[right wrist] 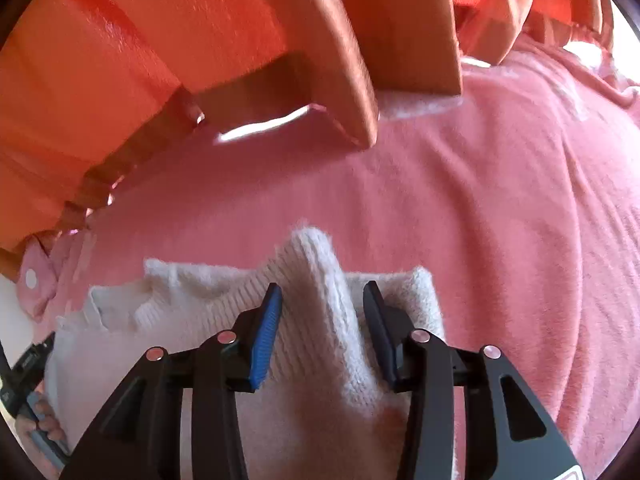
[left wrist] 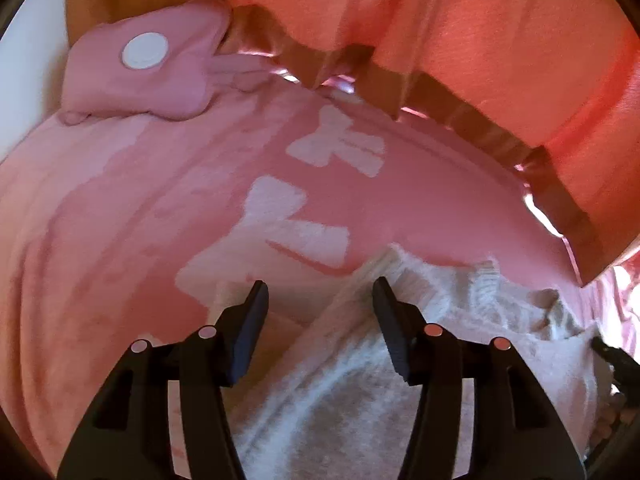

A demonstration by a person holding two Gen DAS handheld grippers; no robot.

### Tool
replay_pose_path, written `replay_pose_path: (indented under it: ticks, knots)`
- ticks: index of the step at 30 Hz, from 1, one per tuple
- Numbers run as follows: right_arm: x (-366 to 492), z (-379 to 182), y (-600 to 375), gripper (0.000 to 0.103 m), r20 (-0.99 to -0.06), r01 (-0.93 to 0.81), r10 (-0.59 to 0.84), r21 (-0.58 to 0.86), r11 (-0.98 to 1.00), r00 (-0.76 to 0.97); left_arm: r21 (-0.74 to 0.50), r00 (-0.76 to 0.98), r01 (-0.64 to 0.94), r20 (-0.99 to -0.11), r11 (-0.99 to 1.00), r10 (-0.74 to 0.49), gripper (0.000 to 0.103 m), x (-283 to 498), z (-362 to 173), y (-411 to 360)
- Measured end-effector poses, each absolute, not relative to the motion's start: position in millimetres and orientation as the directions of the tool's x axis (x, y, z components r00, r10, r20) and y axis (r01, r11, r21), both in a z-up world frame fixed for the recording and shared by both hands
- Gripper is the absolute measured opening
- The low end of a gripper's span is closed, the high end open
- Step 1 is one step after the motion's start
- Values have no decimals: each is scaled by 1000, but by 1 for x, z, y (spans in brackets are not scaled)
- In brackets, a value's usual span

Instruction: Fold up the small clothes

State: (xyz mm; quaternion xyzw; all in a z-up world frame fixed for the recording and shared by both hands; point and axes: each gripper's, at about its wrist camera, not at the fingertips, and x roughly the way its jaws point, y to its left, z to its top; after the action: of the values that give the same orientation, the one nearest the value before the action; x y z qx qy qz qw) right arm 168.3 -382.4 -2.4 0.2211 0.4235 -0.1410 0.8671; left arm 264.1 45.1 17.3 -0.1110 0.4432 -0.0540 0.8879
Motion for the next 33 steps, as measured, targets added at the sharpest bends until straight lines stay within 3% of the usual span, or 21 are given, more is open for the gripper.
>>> replay_pose_path:
  ticks: [6, 8, 9, 10, 11, 13, 16, 18, 20, 22, 26, 28, 30, 31, 33]
  knots:
    - [168, -4, -383, 48, -791, 413, -22, 296, 861, 612, -272, 636, 66, -730, 960, -250, 74, 256, 33, 37]
    - [169, -6, -382, 47, -790, 409, -26, 288, 866, 612, -244, 611, 75, -755, 967, -238, 73, 259, 24, 30]
    - [169, -5, -380, 30, -789, 404, -30, 281, 871, 614, -237, 587, 75, -775, 969, -235, 66, 262, 18, 27]
    - [169, -2, -379, 15, -779, 390, -22, 289, 874, 627, -241, 558, 73, -795, 968, -240, 40, 265, 10, 24]
    - [168, 4, -377, 10, -766, 382, -28, 289, 878, 642, -235, 549, 68, -803, 970, -233, 23, 267, 8, 23]
    - [159, 27, -372, 9, -696, 343, -30, 316, 885, 717, -245, 588, 75, -772, 967, -241, 12, 264, 18, 24]
    - [143, 57, -374, 9, -577, 287, -10, 391, 875, 817, -257, 667, 73, -706, 964, -239, 11, 259, 42, 28]
    - [149, 48, -381, 9, -614, 334, -43, 368, 868, 788, -220, 680, 59, -706, 974, -200, 11, 263, 41, 29]
    - [166, 12, -391, 9, -735, 422, -73, 303, 855, 674, -195, 636, 41, -751, 980, -177, 11, 271, 19, 30]
    - [175, -13, -395, 9, -793, 448, -58, 280, 849, 606, -188, 600, 19, -784, 982, -161, 11, 278, -1, 33]
    - [173, -2, -398, 15, -777, 446, -47, 310, 839, 628, -173, 617, 30, -772, 984, -155, 14, 273, 10, 35]
    - [168, 11, -396, 19, -776, 497, -114, 276, 823, 620, -123, 624, 17, -774, 992, -107, 17, 266, 15, 31]
    - [155, 38, -386, 23, -716, 508, -193, 253, 823, 671, -127, 645, 14, -757, 992, -106, 17, 260, 27, 28]
    - [151, 52, -378, 23, -681, 474, -193, 252, 844, 707, -138, 666, 16, -737, 990, -113, 20, 250, 40, 26]
    - [144, 70, -347, 23, -634, 359, -122, 261, 896, 764, -158, 692, 36, -708, 987, -139, 36, 233, 56, 21]
